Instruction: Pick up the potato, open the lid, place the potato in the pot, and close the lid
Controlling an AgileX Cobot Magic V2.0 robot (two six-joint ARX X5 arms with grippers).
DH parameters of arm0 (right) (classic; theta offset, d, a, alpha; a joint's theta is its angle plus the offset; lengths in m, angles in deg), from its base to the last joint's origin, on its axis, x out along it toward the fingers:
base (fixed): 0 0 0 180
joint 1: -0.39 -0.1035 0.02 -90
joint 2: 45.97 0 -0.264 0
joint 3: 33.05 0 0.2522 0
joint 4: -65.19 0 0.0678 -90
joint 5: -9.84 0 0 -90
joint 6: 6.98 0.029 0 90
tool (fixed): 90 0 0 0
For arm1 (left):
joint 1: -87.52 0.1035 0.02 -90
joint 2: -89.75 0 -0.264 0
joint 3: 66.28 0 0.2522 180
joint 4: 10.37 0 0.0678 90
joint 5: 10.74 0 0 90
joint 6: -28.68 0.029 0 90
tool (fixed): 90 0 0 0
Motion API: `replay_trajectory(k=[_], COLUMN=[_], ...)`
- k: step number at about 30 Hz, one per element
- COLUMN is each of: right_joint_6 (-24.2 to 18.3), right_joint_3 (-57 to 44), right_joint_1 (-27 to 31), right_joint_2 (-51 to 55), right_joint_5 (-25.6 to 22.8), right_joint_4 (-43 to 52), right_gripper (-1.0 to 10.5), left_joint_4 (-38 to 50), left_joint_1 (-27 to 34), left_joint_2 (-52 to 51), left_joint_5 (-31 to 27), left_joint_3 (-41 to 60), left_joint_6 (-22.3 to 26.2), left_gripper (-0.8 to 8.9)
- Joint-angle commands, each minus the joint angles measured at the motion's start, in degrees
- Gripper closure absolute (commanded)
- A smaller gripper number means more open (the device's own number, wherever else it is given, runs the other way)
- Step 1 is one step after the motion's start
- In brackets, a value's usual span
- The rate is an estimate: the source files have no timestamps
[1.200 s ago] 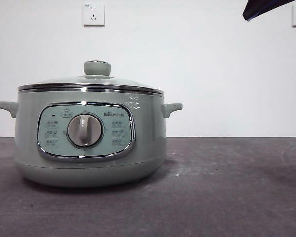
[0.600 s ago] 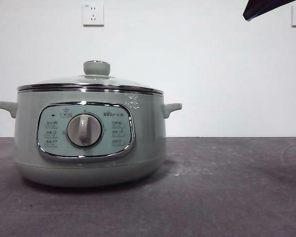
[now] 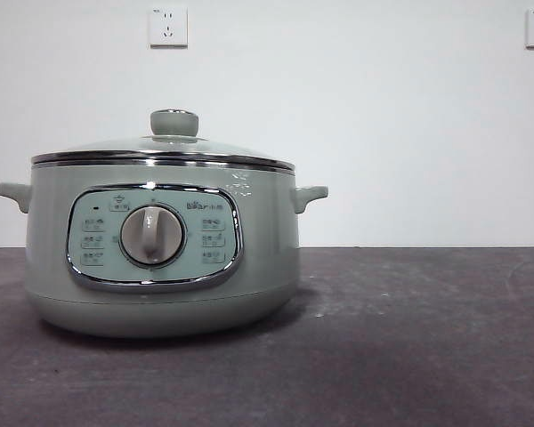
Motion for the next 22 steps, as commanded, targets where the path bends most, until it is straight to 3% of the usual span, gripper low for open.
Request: replay_trajectory(k=[1, 13, 22], right_joint_6=[0.2, 3.9, 3.2], right_joint_3=[-7.9, -27.7, -27.7], right_joint_1=[4.2, 5.4, 5.4], right_joint_2=[6.8, 18.1, 18.1], right_joint_5=[2.7, 3.8, 3.3], right_joint_4=[1.4, 11.3, 7.3], right_gripper=[9.5, 9.5, 9.5], left_joint_4=[0.2, 0.2, 0.3], left_joint_1=[0.2, 0.2, 0.2], left_joint_2=[-0.2, -0.2, -0.2], left_joint_5=[-0.1, -0.2, -0.2], left_joint_3=[0.8, 0.8, 0.8], left_joint_6=[0.6, 0.6, 0.6], left_gripper=[8.17, 8.17, 8.17])
